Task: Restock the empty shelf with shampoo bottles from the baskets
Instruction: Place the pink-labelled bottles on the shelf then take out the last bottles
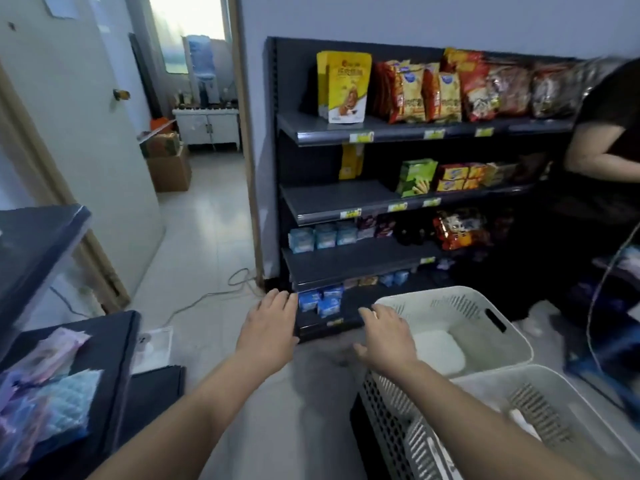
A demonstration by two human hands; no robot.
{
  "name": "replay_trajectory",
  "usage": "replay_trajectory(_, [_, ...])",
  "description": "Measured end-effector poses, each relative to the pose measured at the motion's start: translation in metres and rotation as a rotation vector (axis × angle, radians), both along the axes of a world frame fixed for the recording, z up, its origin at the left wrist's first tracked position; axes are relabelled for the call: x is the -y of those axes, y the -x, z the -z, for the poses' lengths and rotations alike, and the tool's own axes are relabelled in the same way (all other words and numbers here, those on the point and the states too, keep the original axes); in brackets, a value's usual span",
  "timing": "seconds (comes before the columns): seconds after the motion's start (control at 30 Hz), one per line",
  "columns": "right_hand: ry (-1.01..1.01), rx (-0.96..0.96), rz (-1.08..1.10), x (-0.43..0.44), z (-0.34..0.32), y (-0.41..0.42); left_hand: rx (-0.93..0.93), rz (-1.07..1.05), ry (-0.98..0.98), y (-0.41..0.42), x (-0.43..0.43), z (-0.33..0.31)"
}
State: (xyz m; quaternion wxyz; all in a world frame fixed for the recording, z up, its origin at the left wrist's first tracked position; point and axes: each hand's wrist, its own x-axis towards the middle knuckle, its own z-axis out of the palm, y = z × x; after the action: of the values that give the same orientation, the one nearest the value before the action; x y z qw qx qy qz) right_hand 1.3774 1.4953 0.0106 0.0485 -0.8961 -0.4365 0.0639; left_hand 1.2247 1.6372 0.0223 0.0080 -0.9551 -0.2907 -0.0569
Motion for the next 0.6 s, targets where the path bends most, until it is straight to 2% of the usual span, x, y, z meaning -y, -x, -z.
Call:
replay_trajectory(0.17, [0.052, -0.016, 0.210, 0.081, 0.011, -0.028, 0.032, 0.228, 0.031, -0.055, 0.052, 0.011])
replay_trajectory(0.4, [0.111, -0.082, 0.426, 0.184, 0.034, -0.065, -0.061, 0.454, 0.079, -0.140, 0.129, 0.033])
replay_trajectory(0.6, [0.140, -0.163, 0.536, 0.258, 0.057, -0.100, -0.110, 0.554, 0.132, -0.204, 0.196, 0.062])
